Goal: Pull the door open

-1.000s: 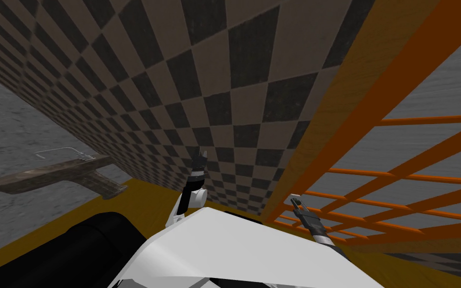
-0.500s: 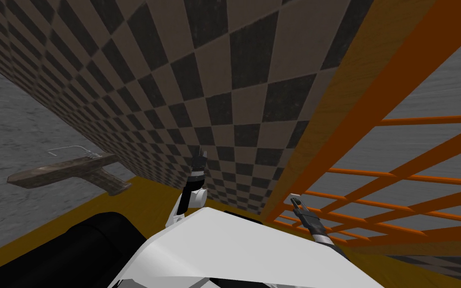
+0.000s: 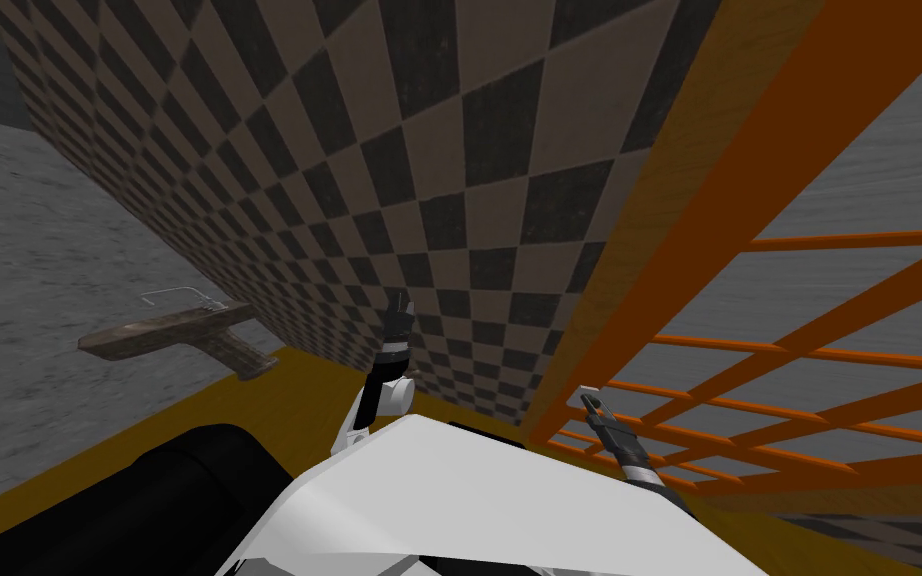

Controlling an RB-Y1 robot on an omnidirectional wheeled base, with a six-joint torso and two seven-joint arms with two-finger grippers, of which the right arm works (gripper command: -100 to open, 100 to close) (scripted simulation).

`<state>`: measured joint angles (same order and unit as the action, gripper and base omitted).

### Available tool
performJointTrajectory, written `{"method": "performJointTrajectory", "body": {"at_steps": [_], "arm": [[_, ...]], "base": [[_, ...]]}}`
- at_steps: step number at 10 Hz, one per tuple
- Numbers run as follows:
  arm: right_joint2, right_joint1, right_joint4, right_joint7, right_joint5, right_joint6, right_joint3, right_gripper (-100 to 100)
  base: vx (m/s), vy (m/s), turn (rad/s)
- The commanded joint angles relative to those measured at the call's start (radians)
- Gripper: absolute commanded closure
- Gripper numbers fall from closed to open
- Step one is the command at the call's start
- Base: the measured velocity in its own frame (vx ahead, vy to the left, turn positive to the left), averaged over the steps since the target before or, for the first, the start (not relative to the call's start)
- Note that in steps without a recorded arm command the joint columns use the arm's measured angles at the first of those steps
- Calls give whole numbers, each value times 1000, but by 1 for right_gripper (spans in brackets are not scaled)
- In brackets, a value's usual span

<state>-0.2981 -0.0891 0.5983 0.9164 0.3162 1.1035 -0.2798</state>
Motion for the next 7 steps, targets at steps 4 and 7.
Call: {"method": "performJointTrajectory", "body": {"at_steps": [4, 7], "arm": [[4, 6, 5, -110, -48, -9, 20, 100], [6, 11, 10, -195, -87, -18, 37, 100]], "base": [[-54, -32, 72], [-67, -35, 81]]}}
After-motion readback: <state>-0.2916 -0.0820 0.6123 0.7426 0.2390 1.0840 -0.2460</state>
